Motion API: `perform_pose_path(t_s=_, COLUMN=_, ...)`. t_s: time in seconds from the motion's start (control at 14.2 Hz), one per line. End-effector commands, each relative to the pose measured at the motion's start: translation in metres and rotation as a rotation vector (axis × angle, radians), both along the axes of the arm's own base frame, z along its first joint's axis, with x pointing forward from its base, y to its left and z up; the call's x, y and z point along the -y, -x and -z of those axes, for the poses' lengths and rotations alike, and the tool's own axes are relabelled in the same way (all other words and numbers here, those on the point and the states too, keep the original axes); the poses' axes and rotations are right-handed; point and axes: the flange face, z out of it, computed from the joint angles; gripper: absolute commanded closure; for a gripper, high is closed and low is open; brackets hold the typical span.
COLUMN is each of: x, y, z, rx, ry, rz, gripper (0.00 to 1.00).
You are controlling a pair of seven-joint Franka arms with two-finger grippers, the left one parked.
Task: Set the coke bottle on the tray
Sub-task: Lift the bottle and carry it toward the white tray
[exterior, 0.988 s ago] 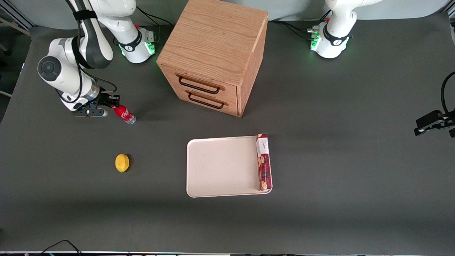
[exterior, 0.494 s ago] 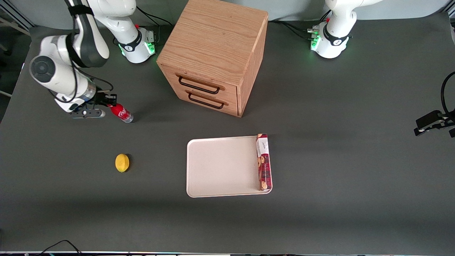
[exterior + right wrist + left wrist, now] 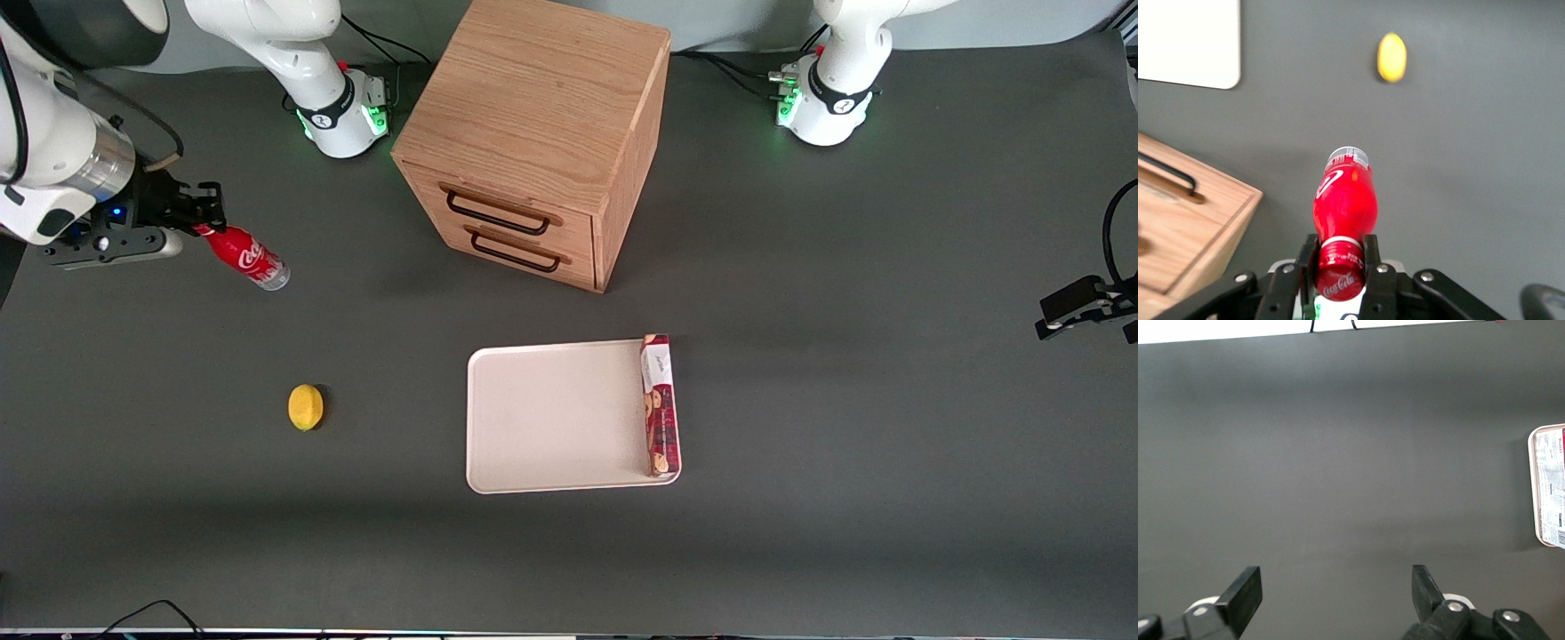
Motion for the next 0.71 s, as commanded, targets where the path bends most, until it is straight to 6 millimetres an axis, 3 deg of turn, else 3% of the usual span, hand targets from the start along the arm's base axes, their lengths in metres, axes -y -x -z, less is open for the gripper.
perform_pose_path(t_s=0.0, x=-0.041, y=-0.061, z=-0.006, rx=-0.032, ry=-0.053, rz=0.037, gripper=1.00)
perform_pose_path(t_s=0.21, x=-0.101, y=-0.095, z=0.020, rx=-0.038, ry=-0.104, rz=0.178, gripper=1.00)
perform_pose_path(t_s=0.42, x=-0.161, y=-0.123, z=0.088, rx=-0.019, ry=-0.103, rz=0.346, gripper=1.00)
perform_pose_path(t_s=0.64, x=-0.213, y=-0.131, z=0.157, rx=-0.021, ry=-0.080, rz=0.441, gripper=1.00)
